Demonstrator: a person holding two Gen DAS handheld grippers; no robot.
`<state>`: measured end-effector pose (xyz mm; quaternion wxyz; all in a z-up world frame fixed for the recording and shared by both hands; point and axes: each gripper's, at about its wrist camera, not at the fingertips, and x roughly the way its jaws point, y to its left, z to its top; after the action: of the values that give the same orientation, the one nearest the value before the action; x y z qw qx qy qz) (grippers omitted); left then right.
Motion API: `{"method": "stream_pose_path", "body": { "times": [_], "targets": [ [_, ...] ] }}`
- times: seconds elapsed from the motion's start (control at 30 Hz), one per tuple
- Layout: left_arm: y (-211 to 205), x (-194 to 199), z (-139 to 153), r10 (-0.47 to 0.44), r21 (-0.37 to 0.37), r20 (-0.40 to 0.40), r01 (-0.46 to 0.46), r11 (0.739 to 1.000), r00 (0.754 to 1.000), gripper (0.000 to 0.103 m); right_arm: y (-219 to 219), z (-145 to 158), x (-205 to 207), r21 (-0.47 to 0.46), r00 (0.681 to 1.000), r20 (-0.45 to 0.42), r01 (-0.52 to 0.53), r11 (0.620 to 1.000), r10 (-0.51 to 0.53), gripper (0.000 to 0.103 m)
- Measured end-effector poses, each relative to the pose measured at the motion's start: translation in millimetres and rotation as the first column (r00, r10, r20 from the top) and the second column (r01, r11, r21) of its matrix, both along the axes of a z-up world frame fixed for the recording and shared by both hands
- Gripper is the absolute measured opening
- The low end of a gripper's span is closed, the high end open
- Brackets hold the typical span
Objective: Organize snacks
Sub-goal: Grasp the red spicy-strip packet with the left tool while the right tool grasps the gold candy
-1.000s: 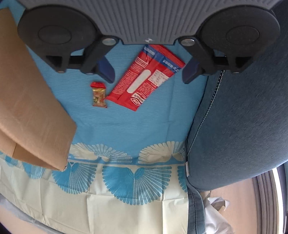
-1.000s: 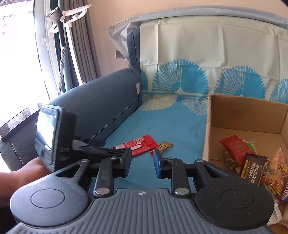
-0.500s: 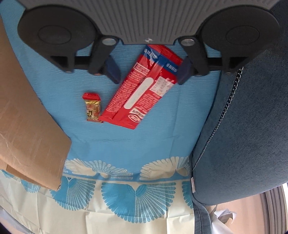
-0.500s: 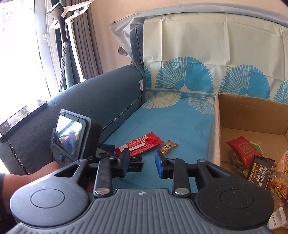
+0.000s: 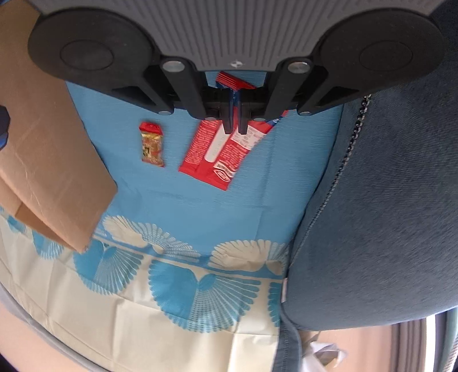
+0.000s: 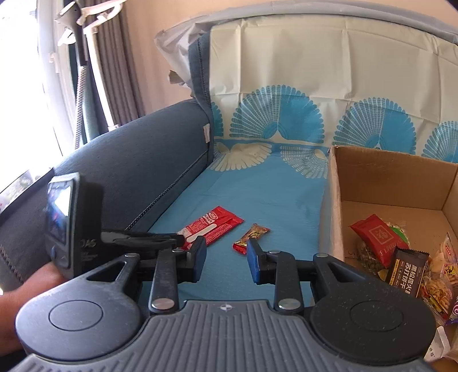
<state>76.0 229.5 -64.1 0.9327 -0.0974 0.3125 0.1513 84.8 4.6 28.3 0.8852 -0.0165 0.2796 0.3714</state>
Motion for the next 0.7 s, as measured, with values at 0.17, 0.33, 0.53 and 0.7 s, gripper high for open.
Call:
{"method": "stream_pose_path", "body": {
  "times": [0.17,0.33,0.53,0.7],
  "targets": [
    [13.2,-2.3,0.9,0.050,-0.058,0.017,-0.049,0.997,0.999,0.051,39.5,0.5,36.2,-0.060,0.994,-0.072,0.075,0.995,-0.079,0.033],
    [19.3,-1.7,0.7,0.076,-0.065,0.026,-0.074,0.995,0.997,0.076,82.0,-33.5,88.8,-0.131,0.958,-0.194,0.188,0.973,-0.211,0.033],
    [8.8,12.7,-8.5,0.030,0.000,-0.025,-0.030,1.000,0.999,0.091,103.6,-80.2,138.2,-0.203,0.905,-0.307,0.239,0.950,-0.293,0.045],
    [9.8,22.3,-19.2,0.021,0.004,-0.062,-0.021,1.000,0.998,0.093,116.1,-86.5,140.6,-0.244,0.938,-0.249,0.182,0.953,-0.243,0.045]
  ]
}}
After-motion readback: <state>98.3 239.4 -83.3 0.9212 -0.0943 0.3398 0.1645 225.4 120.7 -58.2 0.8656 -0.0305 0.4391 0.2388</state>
